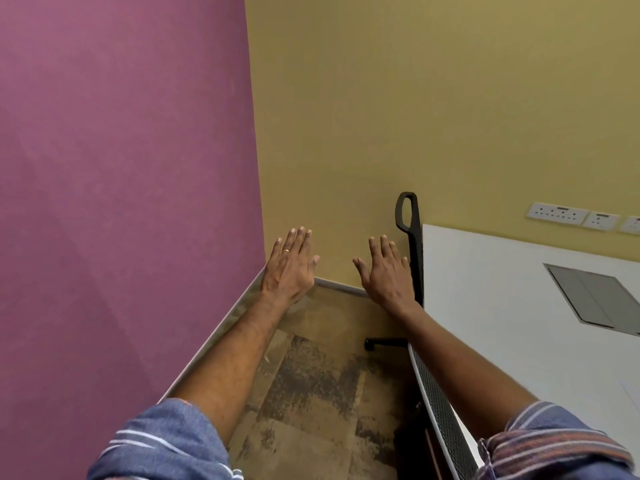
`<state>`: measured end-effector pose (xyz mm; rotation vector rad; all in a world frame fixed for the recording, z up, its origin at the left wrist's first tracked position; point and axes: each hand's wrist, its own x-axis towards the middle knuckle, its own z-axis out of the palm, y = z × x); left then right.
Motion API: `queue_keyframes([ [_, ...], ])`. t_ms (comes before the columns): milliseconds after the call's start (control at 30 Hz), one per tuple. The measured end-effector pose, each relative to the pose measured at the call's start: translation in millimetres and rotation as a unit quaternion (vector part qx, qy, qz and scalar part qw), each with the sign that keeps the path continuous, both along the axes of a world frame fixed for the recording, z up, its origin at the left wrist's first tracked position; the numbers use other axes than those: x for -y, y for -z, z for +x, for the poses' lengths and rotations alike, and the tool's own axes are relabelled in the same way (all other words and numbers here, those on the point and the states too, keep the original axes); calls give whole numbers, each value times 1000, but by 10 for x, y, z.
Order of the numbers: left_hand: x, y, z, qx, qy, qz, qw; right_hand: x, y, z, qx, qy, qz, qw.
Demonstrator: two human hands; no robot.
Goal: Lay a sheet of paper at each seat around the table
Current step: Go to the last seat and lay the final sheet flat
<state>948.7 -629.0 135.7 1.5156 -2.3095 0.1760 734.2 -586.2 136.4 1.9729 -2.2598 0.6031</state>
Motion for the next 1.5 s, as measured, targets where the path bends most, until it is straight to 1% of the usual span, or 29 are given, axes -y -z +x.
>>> queue_keyframes([
  [67, 383, 29, -86, -11, 28, 12, 999, 266, 42, -59, 0, 25, 6, 1000],
  [100, 396, 37, -99, -10, 30, 1, 999, 267, 45, -52, -8, 22, 5, 1000],
  [167, 822, 74, -211, -20, 66, 5, 998, 540, 66, -112, 2, 50, 16, 999],
  [200, 855, 43, -201, -20, 63, 5, 998, 578, 32, -98, -5, 44, 14, 999],
  [267, 1252, 72, -369, -25, 103, -7, 994, 783, 65, -207, -11, 93, 6, 996],
  [300, 1272, 51, -367, -28, 102, -19, 994, 825, 31, -214, -17, 90, 4, 996],
  [367, 1589, 31, -533, -37, 152, 3, 988, 944, 13, -296, -10, 144, 12, 989],
  [500, 1908, -38, -728, -30, 192, -13, 981, 1071, -27, -388, -11, 196, 5, 980],
  [567, 2139, -57, -895, -39, 218, 14, 975, 1186, -38, -460, -4, 226, 19, 974],
  [700, 2341, -28, -1159, -29, 249, 6, 968, 1309, -30, -669, 5, 259, 12, 966],
  [767, 2557, -20, -1423, -27, 275, 23, 961, 1419, -4, -878, 4, 287, 18, 958],
  [900, 2749, -25, -1743, -14, 303, 6, 953, 1535, 48, -1193, 3, 321, 21, 947],
  [1167, 3230, -32, -2726, -7, 351, 2, 936, 1770, 122, -1984, 8, 386, 17, 922],
  [1267, 3298, -13, -3042, 13, 372, 8, 928, 1752, 134, -2177, 21, 406, 19, 913],
  [1300, 3303, 0, -3046, 16, 372, 0, 928, 1761, 136, -2172, 13, 405, 17, 914],
  [1367, 3289, 32, -3371, 20, 401, 5, 916, 1667, 156, -2366, 23, 435, 14, 900],
  [1400, 3289, 28, -3383, 20, 401, 3, 916, 1678, 148, -2377, 17, 435, 14, 900],
  [1467, 3229, 69, -3728, 23, 435, 12, 900, 1523, 180, -2550, 27, 472, 20, 881],
  [1500, 3228, 82, -3736, 20, 436, 7, 900, 1522, 187, -2553, 24, 472, 22, 881],
])
